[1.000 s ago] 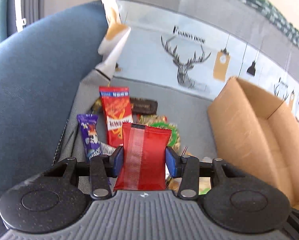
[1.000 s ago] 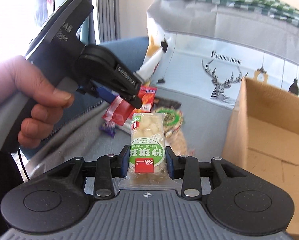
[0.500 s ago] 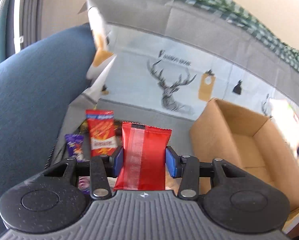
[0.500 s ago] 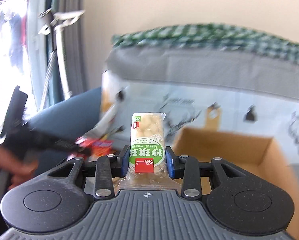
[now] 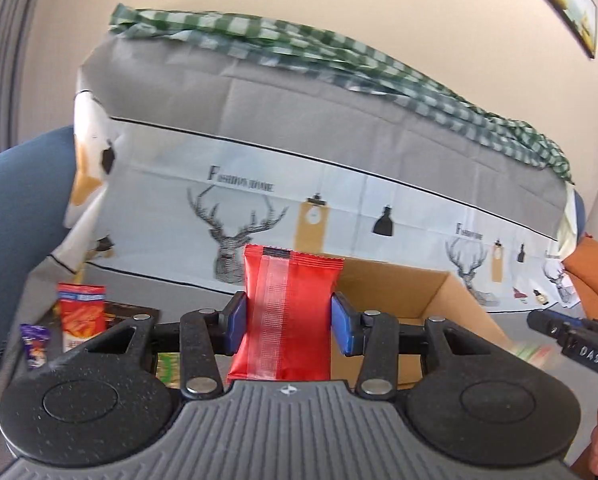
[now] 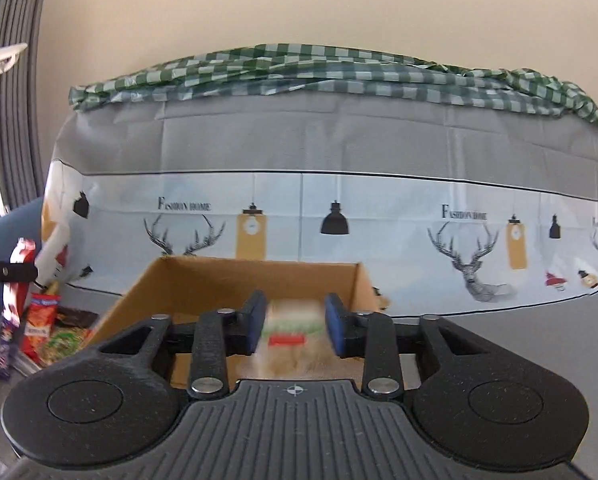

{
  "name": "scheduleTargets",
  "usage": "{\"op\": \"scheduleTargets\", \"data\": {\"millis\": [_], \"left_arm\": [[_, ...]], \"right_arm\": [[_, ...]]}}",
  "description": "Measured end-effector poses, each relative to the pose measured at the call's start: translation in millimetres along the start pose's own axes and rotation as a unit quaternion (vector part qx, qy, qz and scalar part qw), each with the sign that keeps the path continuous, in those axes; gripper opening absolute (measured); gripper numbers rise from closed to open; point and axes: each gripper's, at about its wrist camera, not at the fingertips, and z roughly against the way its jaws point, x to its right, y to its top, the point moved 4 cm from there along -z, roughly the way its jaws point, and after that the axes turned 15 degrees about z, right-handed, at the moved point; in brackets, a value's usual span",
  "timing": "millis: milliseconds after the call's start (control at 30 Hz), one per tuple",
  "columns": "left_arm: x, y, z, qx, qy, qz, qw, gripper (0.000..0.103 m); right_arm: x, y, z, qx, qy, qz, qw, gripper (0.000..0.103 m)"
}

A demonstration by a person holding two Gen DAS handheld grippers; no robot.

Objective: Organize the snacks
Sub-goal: 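Lift both held packets and carry them over the cardboard box, then open both tools to drop the packets into the box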

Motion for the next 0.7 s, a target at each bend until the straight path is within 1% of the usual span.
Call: {"op": "scheduleTargets", "data": {"millis": [67,167,300,367,433,467,533,567,700], "left_arm": [[14,-7,-5,-0.003,-0.014,-0.008,0.9999,0.048],[33,-16,-13,-0.011,-0.037,-0.019,0.9991,0.048],[52,-29,-19,-0.026,-0.068,-0.032,0.9969,0.048],[59,-34,-19,-0.034,-0.086,-0.040,0.9949,0.049],[64,-39,-20,-0.047,-0.105,-0.045,0.9924,0.050],[66,-41,-20,-0.053,-0.114,-0.047,0.9910,0.052],[65,-42,-18,-0.058,-0.123,-0.049,0.9895,0.058],[64,-42,-19,-0.060,-0.124,-0.050,0.9893,0.059],[54,-39,-21,-0.066,-0.118,-0.035,0.9902,0.060]], "right_arm": [[6,-6,-1,-0.007,-0.002,0.002,1.000,0.025],[10,-14,-10,-0.026,-0.002,0.005,1.000,0.021],[8,-17,-14,-0.034,-0.002,0.013,0.999,0.021],[6,-16,-16,-0.038,-0.007,0.016,0.999,0.026],[4,-16,-20,-0.043,-0.009,0.013,0.999,0.039],[4,-15,-21,-0.046,-0.010,0.009,0.999,0.041],[2,-14,-24,-0.049,-0.013,0.006,0.999,0.051],[0,-14,-25,-0.051,-0.015,0.007,0.999,0.053],[-6,-11,-27,-0.049,-0.027,0.013,0.998,0.054]]}}
